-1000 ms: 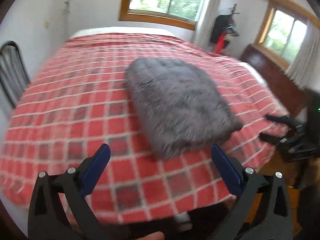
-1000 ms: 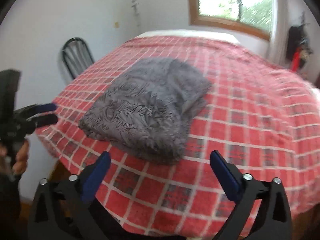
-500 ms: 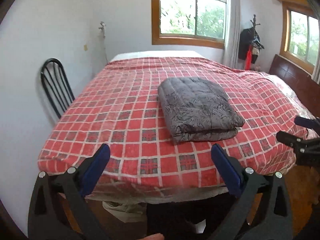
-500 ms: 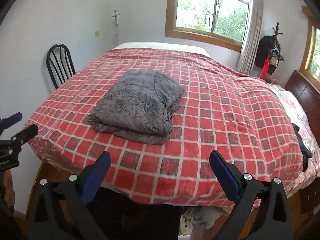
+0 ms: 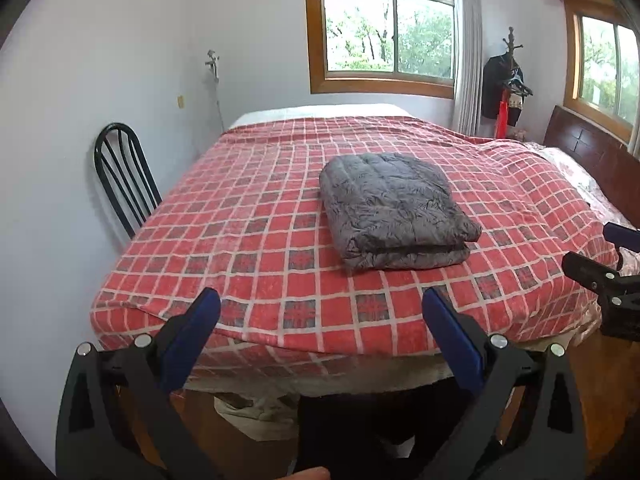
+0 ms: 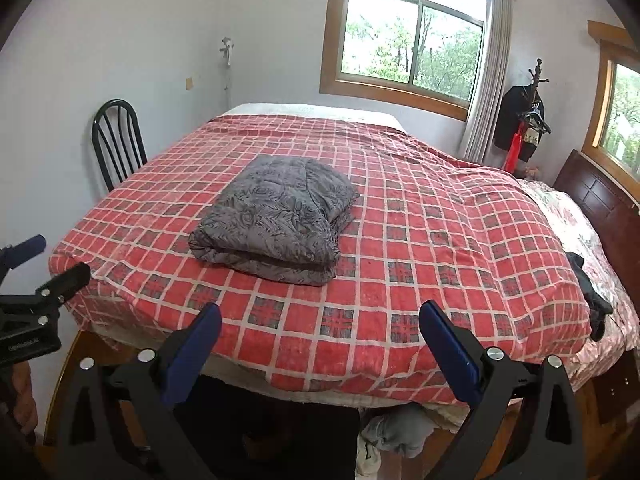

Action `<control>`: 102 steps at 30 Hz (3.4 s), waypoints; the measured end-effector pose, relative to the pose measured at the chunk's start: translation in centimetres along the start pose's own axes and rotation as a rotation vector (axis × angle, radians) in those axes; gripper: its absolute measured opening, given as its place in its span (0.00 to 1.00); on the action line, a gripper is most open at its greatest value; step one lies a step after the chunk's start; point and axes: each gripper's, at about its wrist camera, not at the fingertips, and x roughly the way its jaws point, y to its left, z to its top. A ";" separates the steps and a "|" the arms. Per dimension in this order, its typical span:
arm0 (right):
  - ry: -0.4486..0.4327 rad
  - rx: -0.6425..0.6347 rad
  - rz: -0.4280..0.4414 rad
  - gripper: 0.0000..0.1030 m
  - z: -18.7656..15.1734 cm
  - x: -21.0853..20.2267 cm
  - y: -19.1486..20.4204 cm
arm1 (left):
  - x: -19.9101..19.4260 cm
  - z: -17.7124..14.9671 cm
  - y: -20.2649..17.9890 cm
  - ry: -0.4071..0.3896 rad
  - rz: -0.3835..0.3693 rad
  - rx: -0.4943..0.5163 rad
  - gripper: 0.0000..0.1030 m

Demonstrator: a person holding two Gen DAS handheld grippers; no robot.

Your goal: Fold large clothes

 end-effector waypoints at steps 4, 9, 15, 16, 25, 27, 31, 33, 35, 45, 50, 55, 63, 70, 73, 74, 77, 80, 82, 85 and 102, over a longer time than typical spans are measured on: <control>-0.005 0.000 0.000 0.96 -0.1 -0.2 0.0 | -0.7 0.0 0.2 -0.013 -0.035 -0.021 0.97; -0.012 0.001 -0.004 0.96 -0.3 -0.5 -0.1 | -1.2 0.0 0.6 -0.029 -0.027 -0.042 0.97; -0.013 0.004 -0.001 0.96 -0.4 -0.4 -0.3 | -1.0 -0.1 0.5 -0.008 -0.039 -0.054 0.97; -0.012 0.003 -0.001 0.96 -0.4 -0.4 -0.3 | -1.0 -0.1 0.4 -0.006 -0.024 -0.047 0.97; -0.010 0.006 0.002 0.96 -0.4 -0.2 -0.3 | -0.6 -0.1 0.3 0.018 -0.058 -0.060 0.97; -0.007 0.006 0.005 0.96 -0.4 -0.1 -0.4 | -0.6 0.0 0.3 0.013 -0.041 -0.060 0.97; -0.006 0.010 0.009 0.96 -0.3 0.0 -0.4 | -0.6 0.2 0.1 0.005 -0.024 -0.050 0.97; -0.008 0.013 0.009 0.96 -0.2 0.1 -0.4 | -0.6 0.2 0.0 0.004 -0.025 -0.042 0.97; -0.008 0.017 0.009 0.96 -0.2 0.2 -0.4 | -0.6 0.3 0.0 0.004 -0.030 -0.040 0.97; -0.015 0.017 0.014 0.96 0.1 0.3 -0.3 | -0.5 0.4 0.5 0.008 -0.024 -0.054 0.97; -0.015 0.018 0.013 0.96 0.1 0.3 -0.2 | -0.4 0.3 0.5 0.015 -0.030 -0.055 0.97; -0.022 0.025 0.007 0.96 0.1 0.0 -0.3 | -0.3 0.3 0.5 0.018 -0.030 -0.055 0.97; -0.027 0.027 0.005 0.96 0.0 -0.2 -0.3 | -0.3 0.2 0.3 0.021 -0.032 -0.051 0.97; -0.034 0.027 0.002 0.96 0.1 -0.4 -0.3 | -0.3 0.1 0.3 0.018 -0.033 -0.050 0.97; -0.033 0.026 0.001 0.96 0.1 -0.5 -0.3 | -0.2 0.1 0.2 0.020 -0.034 -0.050 0.97; -0.034 0.027 0.002 0.96 0.1 -0.5 -0.3 | -0.3 0.1 0.2 0.020 -0.034 -0.050 0.97; -0.034 0.026 0.001 0.96 0.1 -0.4 -0.3 | -0.2 0.1 0.2 0.021 -0.034 -0.049 0.97; -0.035 0.027 0.003 0.96 0.1 -0.4 -0.3 | -0.2 0.1 0.2 0.022 -0.036 -0.048 0.97; -0.035 0.028 0.002 0.96 0.2 -0.4 -0.3 | -0.1 0.1 0.2 0.023 -0.036 -0.049 0.97; -0.034 0.027 0.002 0.96 0.2 -0.4 -0.3 | -0.1 0.0 0.3 0.025 -0.037 -0.048 0.97; -0.038 0.031 0.000 0.96 0.3 -0.5 -0.2 | -0.1 0.1 0.3 0.026 -0.038 -0.048 0.97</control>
